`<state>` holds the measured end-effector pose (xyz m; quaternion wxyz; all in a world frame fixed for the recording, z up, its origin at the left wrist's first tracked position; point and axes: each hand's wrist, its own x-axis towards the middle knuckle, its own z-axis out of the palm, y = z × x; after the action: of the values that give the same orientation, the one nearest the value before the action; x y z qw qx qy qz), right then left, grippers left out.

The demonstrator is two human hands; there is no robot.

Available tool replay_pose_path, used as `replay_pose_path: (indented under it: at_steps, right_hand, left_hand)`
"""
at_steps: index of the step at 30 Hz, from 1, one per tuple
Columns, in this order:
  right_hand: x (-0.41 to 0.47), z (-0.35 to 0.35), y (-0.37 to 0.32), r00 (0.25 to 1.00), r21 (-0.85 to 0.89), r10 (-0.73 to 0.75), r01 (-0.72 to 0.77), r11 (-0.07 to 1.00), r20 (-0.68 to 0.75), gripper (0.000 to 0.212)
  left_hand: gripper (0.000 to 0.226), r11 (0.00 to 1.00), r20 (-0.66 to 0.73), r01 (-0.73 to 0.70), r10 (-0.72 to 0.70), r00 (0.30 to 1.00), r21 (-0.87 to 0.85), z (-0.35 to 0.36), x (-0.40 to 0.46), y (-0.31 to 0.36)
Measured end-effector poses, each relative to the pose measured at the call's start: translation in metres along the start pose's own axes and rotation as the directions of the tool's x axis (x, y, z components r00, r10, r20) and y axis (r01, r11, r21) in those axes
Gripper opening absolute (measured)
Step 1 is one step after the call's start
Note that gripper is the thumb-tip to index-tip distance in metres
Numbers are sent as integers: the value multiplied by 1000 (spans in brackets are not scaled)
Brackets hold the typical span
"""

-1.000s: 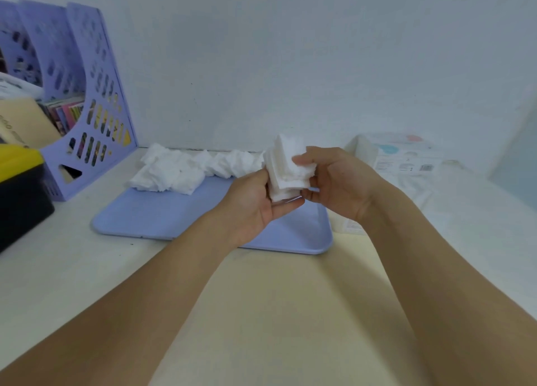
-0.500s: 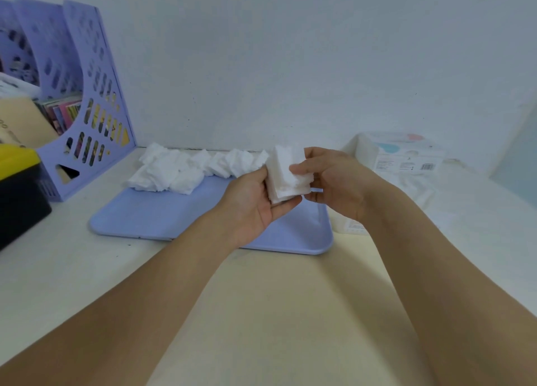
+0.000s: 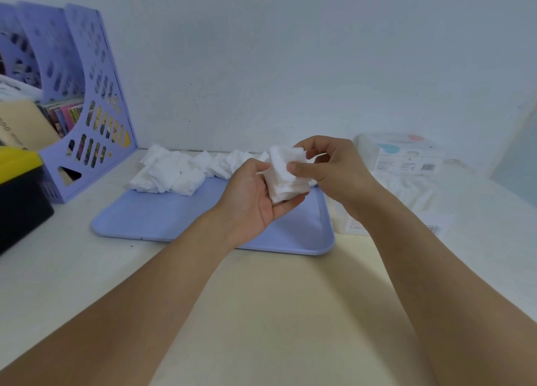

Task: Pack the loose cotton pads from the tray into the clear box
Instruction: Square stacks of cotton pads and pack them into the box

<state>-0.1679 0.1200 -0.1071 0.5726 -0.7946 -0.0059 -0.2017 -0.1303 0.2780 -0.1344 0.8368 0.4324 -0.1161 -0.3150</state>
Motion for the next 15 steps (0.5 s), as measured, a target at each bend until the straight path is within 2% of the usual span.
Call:
replay_pose_path:
  at_steps: [3,6,9,11,13,15]
  right_hand:
    - [0,0,-1,999,40,-22,21,999,38,12]
    - [1,1,-1,994,113,34,-46,992,107,13]
    - [3,-7,-3,991,239,81,-105,965,107,15]
    - [3,-14,-4,983,346,90,-141,928,159,17]
    - [2,-14,-5,964,308,85,-163,937,251,28]
    - [0,-6,-1,964,158,107,-148,976,242,34]
  left_hand:
    - [42,998,-1,17,-18,1000,-53,2,-1,1]
    - [36,999,-16,7,-8,1000,-49,0,0,1]
    - [36,998,-82,-7,3,997,-55,-1,3,0]
    - [34,999,-134,-35,34,990,-3,2,4,0]
    - [31,990,-141,-78,95,985,117,3,4,-2]
    - [32,975,-92,-101,121,988,200,3,4,-4]
